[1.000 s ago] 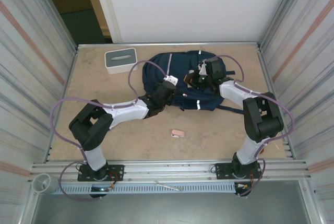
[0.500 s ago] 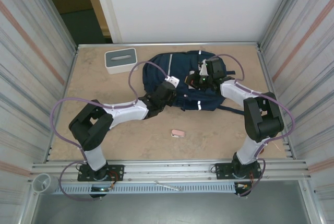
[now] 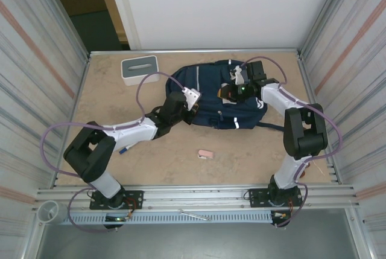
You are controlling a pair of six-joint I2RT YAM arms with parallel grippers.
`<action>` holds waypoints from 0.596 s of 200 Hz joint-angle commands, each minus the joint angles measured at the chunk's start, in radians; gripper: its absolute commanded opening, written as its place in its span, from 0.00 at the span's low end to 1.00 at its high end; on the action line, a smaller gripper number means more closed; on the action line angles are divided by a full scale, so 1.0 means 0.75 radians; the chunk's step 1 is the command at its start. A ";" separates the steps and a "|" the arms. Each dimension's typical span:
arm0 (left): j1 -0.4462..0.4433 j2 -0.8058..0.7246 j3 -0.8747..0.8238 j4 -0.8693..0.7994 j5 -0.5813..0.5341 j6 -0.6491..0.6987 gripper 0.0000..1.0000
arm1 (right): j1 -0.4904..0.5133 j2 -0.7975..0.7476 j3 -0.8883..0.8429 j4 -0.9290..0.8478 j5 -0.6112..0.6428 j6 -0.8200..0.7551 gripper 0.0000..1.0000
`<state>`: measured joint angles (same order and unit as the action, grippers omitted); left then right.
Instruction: Pack the student bag
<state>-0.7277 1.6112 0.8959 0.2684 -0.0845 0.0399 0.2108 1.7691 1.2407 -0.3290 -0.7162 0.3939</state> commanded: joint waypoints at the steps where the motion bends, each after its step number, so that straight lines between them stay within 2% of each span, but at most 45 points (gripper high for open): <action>1: 0.100 -0.070 -0.057 -0.065 -0.110 0.043 0.00 | -0.066 -0.007 0.054 -0.153 -0.009 -0.165 0.00; 20: 0.128 -0.089 -0.083 -0.066 -0.081 0.045 0.00 | -0.068 -0.009 0.076 -0.186 0.006 -0.193 0.00; 61: 0.233 -0.175 -0.164 -0.045 0.134 0.056 0.00 | -0.057 0.023 0.197 -0.377 0.143 -0.323 0.00; 97: 0.230 -0.191 -0.168 -0.062 0.301 0.110 0.00 | -0.020 0.070 0.311 -0.452 0.177 -0.377 0.00; 119: 0.178 -0.181 -0.156 -0.067 0.355 0.131 0.00 | -0.006 0.117 0.405 -0.493 0.174 -0.400 0.00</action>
<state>-0.5682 1.4868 0.7898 0.2737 0.1558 0.1013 0.2089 1.8309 1.4506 -0.6506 -0.6167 0.1707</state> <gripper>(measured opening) 0.059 0.047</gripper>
